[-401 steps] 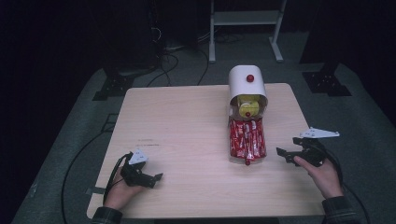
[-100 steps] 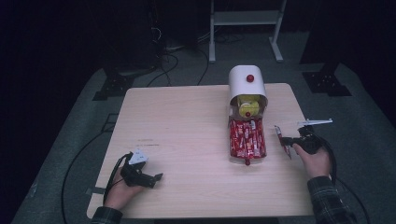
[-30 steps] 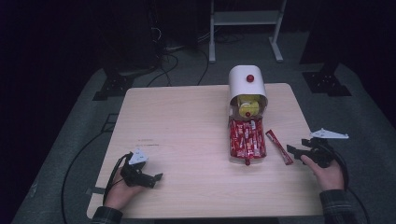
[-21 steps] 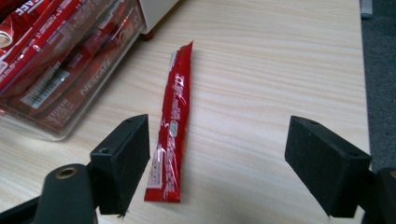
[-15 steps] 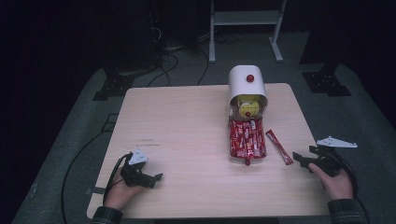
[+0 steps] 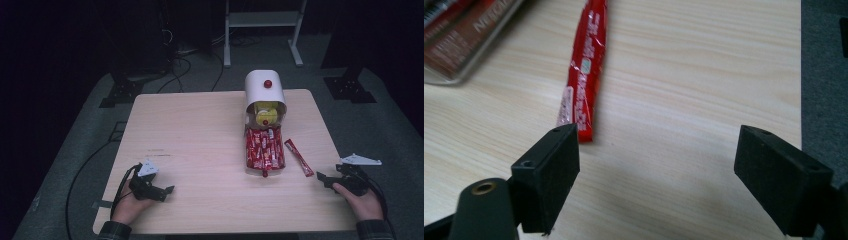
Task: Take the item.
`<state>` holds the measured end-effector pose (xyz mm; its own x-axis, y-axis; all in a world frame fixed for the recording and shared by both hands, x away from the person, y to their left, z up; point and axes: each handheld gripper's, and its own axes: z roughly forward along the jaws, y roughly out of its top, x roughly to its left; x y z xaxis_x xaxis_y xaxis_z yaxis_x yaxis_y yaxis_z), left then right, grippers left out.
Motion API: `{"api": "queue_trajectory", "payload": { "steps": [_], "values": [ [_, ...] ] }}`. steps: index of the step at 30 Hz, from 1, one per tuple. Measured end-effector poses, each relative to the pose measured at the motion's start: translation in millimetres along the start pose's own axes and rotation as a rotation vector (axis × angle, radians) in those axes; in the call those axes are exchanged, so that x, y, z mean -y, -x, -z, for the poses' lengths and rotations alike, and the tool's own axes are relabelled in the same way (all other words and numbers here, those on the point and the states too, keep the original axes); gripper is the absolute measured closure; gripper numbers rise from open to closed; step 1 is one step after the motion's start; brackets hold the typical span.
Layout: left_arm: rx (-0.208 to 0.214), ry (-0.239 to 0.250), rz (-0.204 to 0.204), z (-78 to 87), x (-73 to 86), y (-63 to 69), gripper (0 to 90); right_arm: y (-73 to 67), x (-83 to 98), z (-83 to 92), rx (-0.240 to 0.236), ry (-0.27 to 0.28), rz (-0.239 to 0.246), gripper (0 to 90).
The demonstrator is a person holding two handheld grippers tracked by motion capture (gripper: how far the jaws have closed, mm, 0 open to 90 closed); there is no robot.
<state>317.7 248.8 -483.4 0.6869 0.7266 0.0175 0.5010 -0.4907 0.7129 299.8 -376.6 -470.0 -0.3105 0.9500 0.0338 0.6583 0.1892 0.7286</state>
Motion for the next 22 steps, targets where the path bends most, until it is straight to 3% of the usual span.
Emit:
{"api": "queue_trajectory", "payload": {
  "steps": [15, 22],
  "values": [
    [0.000, -0.001, 0.000, 0.1, 0.0, 0.0, 0.0, -4.2, 5.9, -7.6, 0.029, -0.060, 0.034, 15.4],
    [0.000, 0.000, -0.001, 0.0, 0.0, 0.0, 0.0, -4.5, 6.3, -8.4, 0.020, -0.066, 0.034, 14.2]
  ]
}}
